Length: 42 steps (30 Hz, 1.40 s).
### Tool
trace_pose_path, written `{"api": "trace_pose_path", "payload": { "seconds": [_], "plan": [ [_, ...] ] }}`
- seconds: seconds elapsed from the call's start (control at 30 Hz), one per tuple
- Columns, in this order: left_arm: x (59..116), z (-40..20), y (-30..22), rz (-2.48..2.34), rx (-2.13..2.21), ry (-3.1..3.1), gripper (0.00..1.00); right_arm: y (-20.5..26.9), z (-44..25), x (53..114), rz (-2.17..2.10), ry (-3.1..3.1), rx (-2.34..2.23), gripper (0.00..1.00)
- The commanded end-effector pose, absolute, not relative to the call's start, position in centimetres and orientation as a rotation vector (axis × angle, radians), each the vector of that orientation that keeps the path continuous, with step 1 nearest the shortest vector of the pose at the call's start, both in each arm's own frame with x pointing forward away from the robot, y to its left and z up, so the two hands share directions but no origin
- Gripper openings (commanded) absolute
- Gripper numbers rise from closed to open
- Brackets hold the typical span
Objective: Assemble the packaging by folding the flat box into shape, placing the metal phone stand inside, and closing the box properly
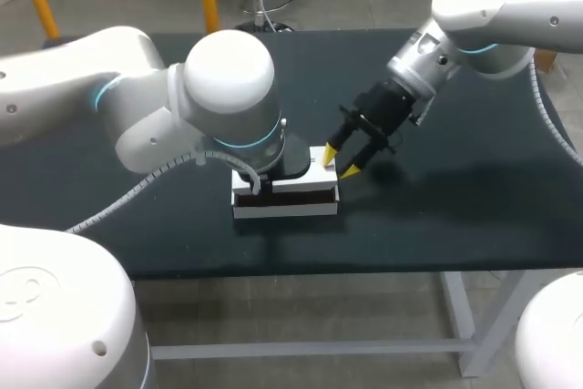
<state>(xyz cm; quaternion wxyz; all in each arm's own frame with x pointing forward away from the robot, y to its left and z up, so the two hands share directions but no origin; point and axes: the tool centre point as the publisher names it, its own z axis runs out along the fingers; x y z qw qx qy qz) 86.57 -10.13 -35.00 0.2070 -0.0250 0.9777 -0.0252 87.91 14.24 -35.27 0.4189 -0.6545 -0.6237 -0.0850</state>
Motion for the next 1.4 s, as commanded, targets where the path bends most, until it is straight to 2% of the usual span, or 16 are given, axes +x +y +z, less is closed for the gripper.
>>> {"api": "trace_pose_path", "payload": {
  "seconds": [0.03,0.3,0.43,0.57,0.77,1.4],
  "plan": [
    [86.4,-35.4,-10.2,-0.065,-0.069,2.718,0.38,13.5,-34.6,86.8,-0.249,-1.573,-1.656,0.47],
    [86.3,-35.9,-10.3,-0.054,-0.065,2.732,0.4,12.7,-33.8,85.6,-0.292,-1.605,-1.677,0.45],
    [86.2,-36.0,-10.3,-0.055,-0.064,2.736,0.4,12.5,-33.4,84.8,-0.311,-1.628,-1.68,0.41],
    [86.2,-36.1,-10.3,-0.054,-0.065,2.739,0.39,12.8,-33.2,84.2,-0.322,-1.661,-1.673,0.32],
    [86.1,-36.2,-10.4,-0.052,-0.064,2.741,0.4,13.5,-33.0,83.8,-0.33,-1.707,-1.654,0.0],
    [85.6,-36.2,-10.4,-0.05,-0.053,2.749,0.41,15.4,-34.3,83.0,-0.315,-1.796,-1.643,0.0]
  ]
}}
